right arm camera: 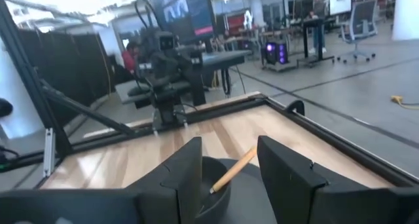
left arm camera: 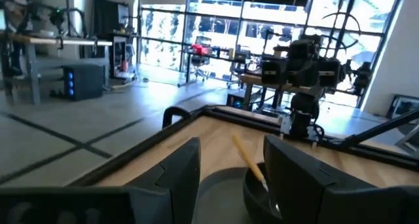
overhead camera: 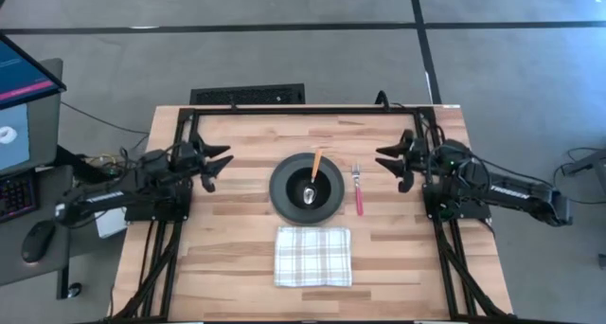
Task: Set table place
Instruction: Return to Home Position
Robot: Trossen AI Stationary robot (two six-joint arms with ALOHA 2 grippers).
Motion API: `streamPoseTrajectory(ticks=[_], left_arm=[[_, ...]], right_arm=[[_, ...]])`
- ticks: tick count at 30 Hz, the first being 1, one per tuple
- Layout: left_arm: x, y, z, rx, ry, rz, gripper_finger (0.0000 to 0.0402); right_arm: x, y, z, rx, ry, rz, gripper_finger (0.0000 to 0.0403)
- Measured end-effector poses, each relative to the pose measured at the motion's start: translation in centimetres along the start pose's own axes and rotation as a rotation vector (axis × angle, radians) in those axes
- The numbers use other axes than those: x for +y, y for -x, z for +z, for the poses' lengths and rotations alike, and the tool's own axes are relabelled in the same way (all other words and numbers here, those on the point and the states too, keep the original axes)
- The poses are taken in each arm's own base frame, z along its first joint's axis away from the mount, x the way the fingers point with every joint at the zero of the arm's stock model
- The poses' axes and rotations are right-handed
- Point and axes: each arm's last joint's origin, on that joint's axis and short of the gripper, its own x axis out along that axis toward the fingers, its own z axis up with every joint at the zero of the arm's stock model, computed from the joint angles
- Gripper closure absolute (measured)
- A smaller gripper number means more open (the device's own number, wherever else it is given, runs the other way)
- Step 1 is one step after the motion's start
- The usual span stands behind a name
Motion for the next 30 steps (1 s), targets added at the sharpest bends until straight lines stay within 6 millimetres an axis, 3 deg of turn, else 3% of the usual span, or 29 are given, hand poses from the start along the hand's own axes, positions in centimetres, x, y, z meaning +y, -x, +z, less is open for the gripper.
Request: streamPoseTrajectory(ticks=[9,19,30], left_arm=[[0.5,0.3,-2.8,0.012,0.045,0.02,0.0244],[0.8,0.2,-4.4,0.041,0.045,0.047,0.0244],[0.9,0.2,-4.9,0.086,0.029,0.082,0.0244]], right_arm=[[-0.3,0.7,-3.6,-0.1,-0.027,0.025,0.0231],[-0.1,0.9,-3.7,-0.101,-0.028,0.04,0.0229],[-0.2,0.9,-4.1,-0.053,-0.035,0.024,0.0232]])
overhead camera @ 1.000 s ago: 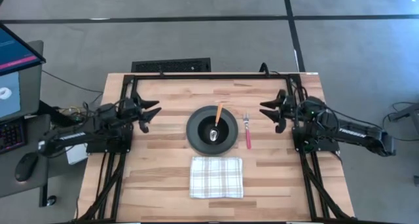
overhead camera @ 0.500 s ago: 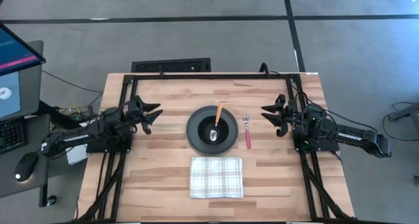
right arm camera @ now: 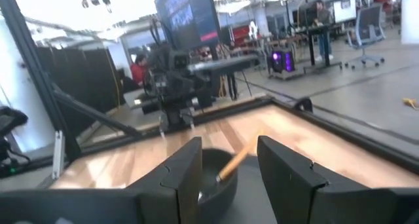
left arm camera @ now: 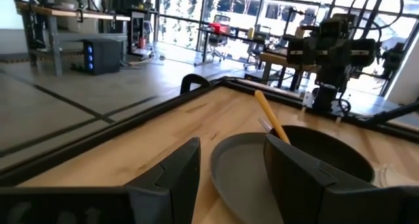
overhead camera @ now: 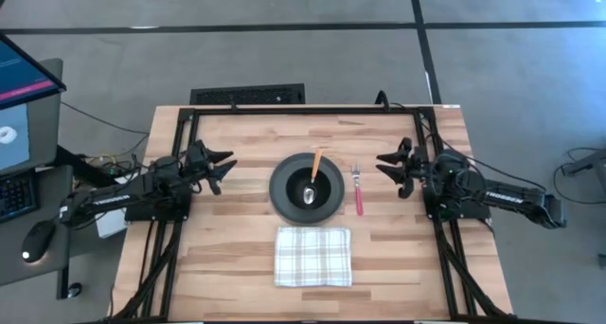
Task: Set table place
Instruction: Return to Home Position
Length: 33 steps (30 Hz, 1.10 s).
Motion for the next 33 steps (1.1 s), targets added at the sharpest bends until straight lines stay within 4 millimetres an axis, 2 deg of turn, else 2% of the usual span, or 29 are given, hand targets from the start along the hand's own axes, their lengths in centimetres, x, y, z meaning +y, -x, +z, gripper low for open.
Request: streamPoseTrajectory(ticks=[5,15,33], left_arm=[[0.0,0.0,0.0,0.001,-0.043,0.0,0.0244],[0.0,0.0,-0.1,0.003,-0.005,0.0,0.0244],[0.0,0.0,-0.1,0.005,-0.003,-0.001,0.0244]], right_arm=[[-0.2,0.0,-0.9,0.09,-0.006,-0.017,0.0232],[-0.4,0.3,-2.2,0.228,-0.033,-0.043,0.0232],[-0.4,0.3,-2.2,0.226,-0.033,-0.043,0.0232]])
